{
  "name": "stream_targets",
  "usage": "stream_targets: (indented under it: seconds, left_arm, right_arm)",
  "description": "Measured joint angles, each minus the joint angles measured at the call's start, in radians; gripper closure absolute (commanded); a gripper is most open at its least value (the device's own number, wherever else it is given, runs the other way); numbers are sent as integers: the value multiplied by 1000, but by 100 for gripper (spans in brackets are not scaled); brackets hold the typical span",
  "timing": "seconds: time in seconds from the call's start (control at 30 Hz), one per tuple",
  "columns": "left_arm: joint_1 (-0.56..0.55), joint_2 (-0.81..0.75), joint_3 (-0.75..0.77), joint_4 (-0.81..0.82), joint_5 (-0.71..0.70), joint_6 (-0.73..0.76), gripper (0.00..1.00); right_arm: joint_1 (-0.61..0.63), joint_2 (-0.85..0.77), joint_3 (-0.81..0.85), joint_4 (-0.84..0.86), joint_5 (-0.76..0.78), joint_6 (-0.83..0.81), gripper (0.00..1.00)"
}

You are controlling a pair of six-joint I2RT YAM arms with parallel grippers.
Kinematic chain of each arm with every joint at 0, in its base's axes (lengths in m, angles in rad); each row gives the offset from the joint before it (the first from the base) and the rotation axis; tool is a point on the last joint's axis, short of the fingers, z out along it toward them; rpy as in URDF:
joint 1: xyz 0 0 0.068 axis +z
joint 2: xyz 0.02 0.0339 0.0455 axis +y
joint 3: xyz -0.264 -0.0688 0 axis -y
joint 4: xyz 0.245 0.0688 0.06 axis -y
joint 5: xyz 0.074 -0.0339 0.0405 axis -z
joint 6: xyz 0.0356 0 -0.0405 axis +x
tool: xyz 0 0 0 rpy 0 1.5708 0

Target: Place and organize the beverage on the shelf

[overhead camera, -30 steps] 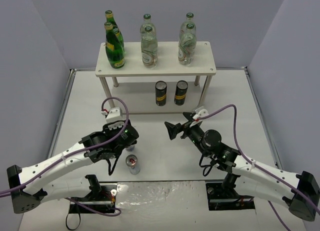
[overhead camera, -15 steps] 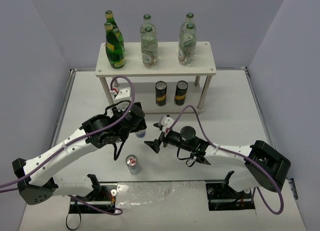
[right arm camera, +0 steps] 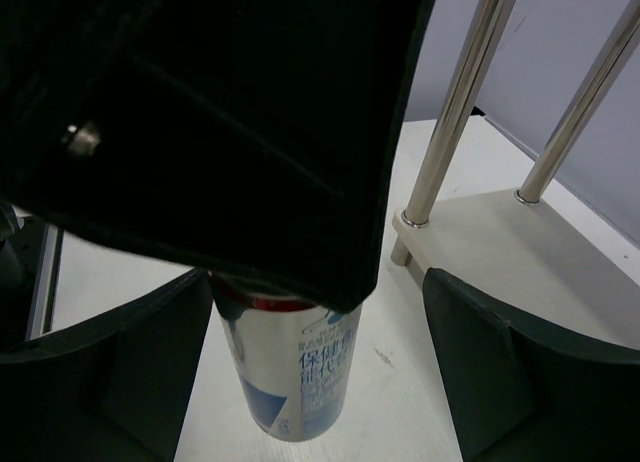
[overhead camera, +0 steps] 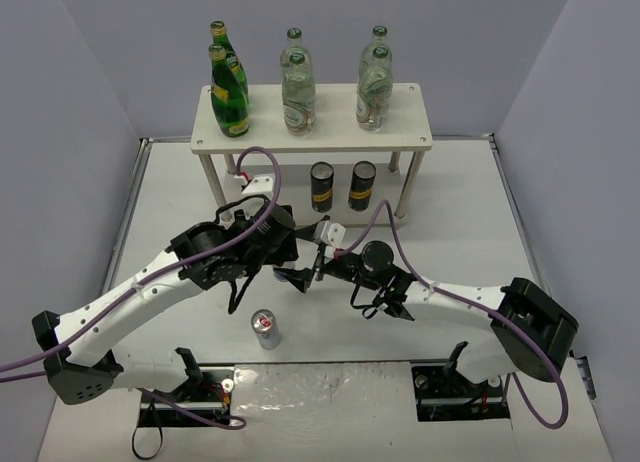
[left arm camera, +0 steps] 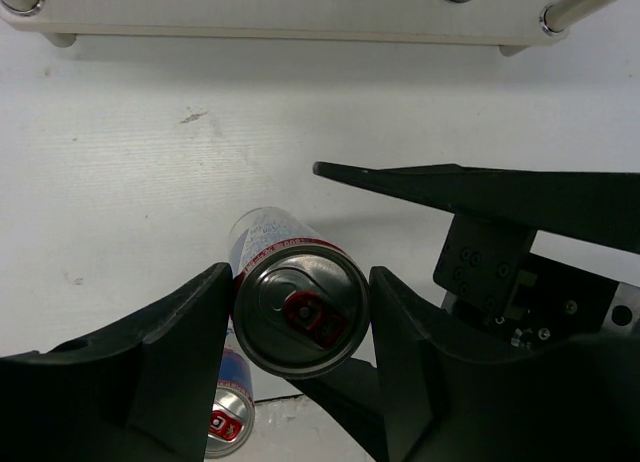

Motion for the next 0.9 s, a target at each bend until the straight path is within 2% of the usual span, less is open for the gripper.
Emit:
stream_targets:
  seconds: [0.13, 0.2, 0.27, 0.3, 0.33, 0.37, 0.43, 0.47, 0.5, 0.53, 0.57, 0.7, 0.9]
  left_arm:
    - [0, 13, 11, 1, 19, 22, 98]
    - [0, 17, 13, 3, 22, 28, 98]
    - [2, 19, 13, 6, 25, 36, 98]
    - [3, 19, 14, 7, 26, 42, 98]
    - [4, 19, 15, 7, 27, 44, 98]
    - [4, 20, 18, 6, 26, 48, 98]
    - [4, 22, 30, 2, 25, 52, 98]
    - [4, 24, 38, -1, 24, 55, 93]
    - [5, 24, 45, -3, 22, 60, 48]
    - [9, 25, 55, -6, 21, 68, 11]
    - [11, 27, 67, -13, 18, 80, 6]
    - [39, 48, 193, -51, -48, 104, 6]
    - [104, 55, 464, -125, -224, 188, 6]
  right_arm:
    - [0, 33, 16, 20, -12, 2, 40]
    - [0, 47, 16, 26, -19, 4, 46]
    - [0, 58, 16, 34, -27, 5, 62]
    - [0, 59, 16, 38, -28, 7, 73]
    - [0, 59, 16, 39, -30, 8, 92]
    - [0, 59, 16, 43, -30, 6, 97]
    - [-1, 59, 16, 55, -29, 7, 100]
    - [-1, 59, 16, 63, -26, 8, 100]
    - [-1, 59, 18, 69, -23, 8, 100]
    - [-1, 59, 19, 76, -18, 9, 100]
    - [0, 59, 20, 87, -10, 11, 100]
    - [0, 81, 20, 89, 83, 21, 100]
    - [-1, 216, 36, 74, 328, 42, 100]
